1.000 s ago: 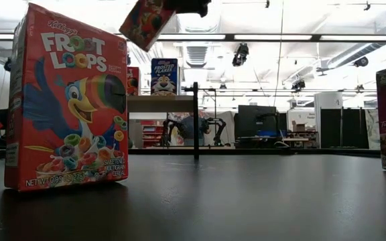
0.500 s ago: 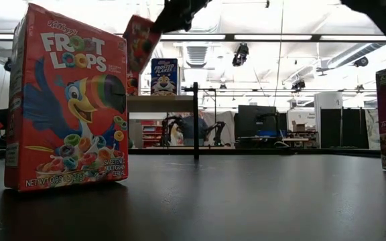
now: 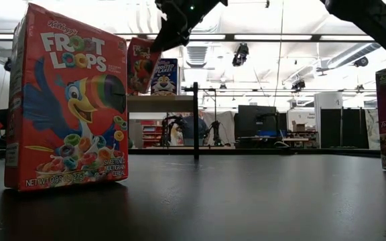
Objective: Stack cereal on shelf
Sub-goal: Align the right red cereal box with the other red cereal box on the shelf
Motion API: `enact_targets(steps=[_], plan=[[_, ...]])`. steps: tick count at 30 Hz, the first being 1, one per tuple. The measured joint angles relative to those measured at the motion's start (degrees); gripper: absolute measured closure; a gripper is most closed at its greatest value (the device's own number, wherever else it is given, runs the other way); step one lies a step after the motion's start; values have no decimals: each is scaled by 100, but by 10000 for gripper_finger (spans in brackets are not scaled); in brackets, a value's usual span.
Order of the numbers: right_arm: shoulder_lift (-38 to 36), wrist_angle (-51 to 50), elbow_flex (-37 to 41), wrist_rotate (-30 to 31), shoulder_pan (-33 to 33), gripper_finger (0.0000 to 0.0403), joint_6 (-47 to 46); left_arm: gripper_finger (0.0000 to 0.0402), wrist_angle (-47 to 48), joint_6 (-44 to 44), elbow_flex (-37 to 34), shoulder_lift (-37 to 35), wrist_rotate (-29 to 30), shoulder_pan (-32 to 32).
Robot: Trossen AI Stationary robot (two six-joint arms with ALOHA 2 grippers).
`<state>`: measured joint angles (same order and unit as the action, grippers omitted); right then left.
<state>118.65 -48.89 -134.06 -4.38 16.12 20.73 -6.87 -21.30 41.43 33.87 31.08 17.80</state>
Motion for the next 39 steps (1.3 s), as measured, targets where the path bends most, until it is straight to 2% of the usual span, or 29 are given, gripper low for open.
enact_targets(steps=[14, 30, 39], plan=[[55, 31, -2, 2, 44, 192, 31, 363, 2, -95, 0, -11, 1, 0], [-256, 91, -21, 0, 41, 192, 96, 363, -4, -41, 0, 35, 4, 0], [-853, -204, -52, -32, -70, 193, -25, 363, -152, -59, 117, 570, 6, -110]])
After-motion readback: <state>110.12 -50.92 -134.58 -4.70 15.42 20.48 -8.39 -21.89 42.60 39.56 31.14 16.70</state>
